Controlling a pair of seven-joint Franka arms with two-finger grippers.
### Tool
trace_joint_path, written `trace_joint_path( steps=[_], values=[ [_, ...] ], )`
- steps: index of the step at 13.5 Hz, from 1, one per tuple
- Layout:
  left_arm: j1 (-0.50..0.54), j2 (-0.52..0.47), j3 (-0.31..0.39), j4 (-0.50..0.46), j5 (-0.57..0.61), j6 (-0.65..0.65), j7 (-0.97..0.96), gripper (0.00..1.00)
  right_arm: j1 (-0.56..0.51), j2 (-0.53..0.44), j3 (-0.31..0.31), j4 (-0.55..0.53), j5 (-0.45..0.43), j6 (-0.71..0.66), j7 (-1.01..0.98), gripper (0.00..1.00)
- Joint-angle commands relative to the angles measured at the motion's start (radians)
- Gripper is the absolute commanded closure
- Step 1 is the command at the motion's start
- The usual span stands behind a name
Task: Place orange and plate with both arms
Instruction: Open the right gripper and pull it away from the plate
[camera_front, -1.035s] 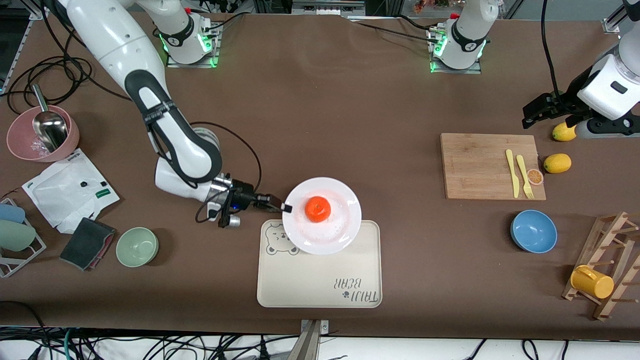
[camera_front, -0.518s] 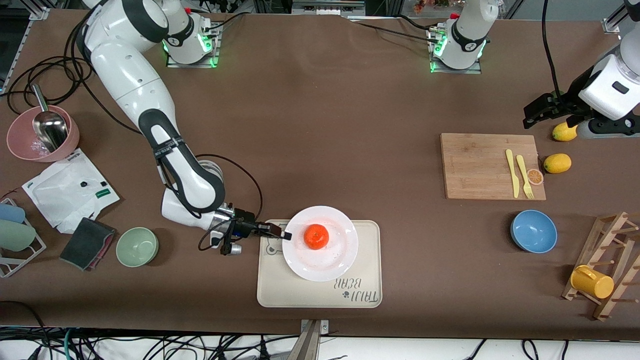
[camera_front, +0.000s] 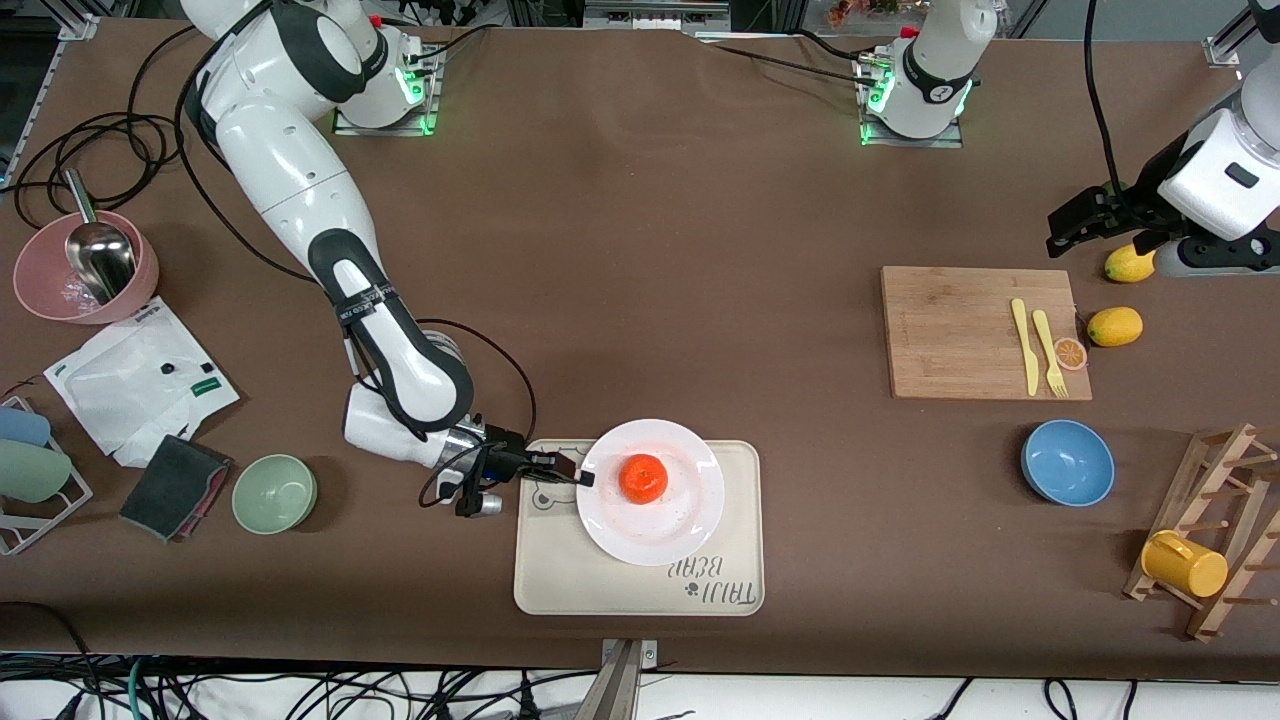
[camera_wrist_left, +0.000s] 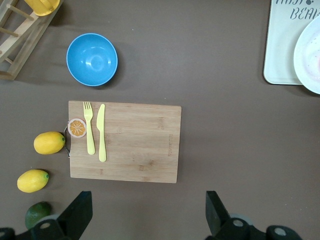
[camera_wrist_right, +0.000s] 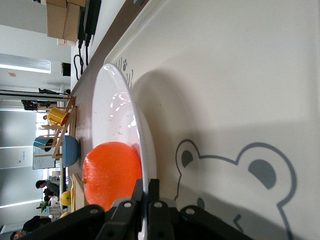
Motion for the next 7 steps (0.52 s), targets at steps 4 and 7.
trace_joint_path(
  steps=[4,7],
  values=[
    [0.001,0.000,0.001,0.016,0.016,-0.017,0.017,0.00,-0.002,0.001,-0.018,0.060,-0.128,-0.017,0.078,0.41],
    [0.003,0.000,0.005,0.016,0.016,-0.014,0.017,0.00,-0.011,-0.068,-0.018,0.026,-0.228,-0.040,0.140,0.37]
  ],
)
